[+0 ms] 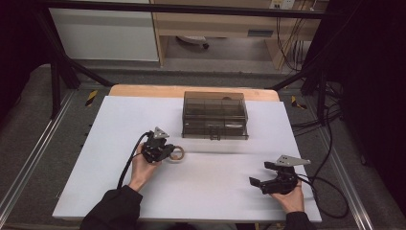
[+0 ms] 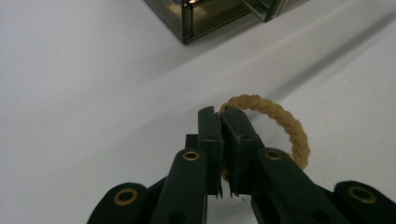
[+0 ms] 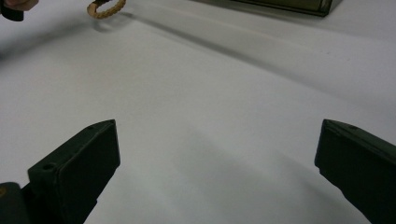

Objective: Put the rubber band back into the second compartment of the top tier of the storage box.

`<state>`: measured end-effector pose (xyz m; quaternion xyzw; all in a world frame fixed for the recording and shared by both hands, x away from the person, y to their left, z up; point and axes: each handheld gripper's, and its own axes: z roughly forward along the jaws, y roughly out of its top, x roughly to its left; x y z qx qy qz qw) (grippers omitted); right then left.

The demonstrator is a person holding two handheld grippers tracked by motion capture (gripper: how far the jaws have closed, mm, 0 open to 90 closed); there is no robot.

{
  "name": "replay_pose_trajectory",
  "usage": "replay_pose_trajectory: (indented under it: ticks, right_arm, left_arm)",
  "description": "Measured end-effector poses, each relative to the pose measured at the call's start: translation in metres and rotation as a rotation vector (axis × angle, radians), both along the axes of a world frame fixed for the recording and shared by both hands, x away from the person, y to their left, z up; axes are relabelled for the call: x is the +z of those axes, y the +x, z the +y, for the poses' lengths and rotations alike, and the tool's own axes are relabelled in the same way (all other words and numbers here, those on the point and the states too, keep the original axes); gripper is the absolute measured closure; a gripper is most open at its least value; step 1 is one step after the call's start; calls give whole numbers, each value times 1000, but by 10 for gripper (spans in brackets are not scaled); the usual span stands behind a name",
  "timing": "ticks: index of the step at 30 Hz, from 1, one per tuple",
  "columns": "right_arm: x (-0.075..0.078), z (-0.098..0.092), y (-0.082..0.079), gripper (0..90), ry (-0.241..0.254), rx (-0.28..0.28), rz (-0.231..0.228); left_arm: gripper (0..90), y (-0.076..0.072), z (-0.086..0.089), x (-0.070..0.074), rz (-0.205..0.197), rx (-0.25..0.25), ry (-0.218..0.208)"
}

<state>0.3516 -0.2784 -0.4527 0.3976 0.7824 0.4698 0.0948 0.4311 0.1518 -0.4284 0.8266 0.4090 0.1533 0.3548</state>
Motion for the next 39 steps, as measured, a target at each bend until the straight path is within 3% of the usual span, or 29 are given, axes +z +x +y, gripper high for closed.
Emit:
replay_pose_trajectory:
  ticks: [39]
  right_arm:
    - [0, 0, 0, 7, -2, 0, 0]
  left_arm:
    - [849, -24, -19, 27, -22, -76, -19]
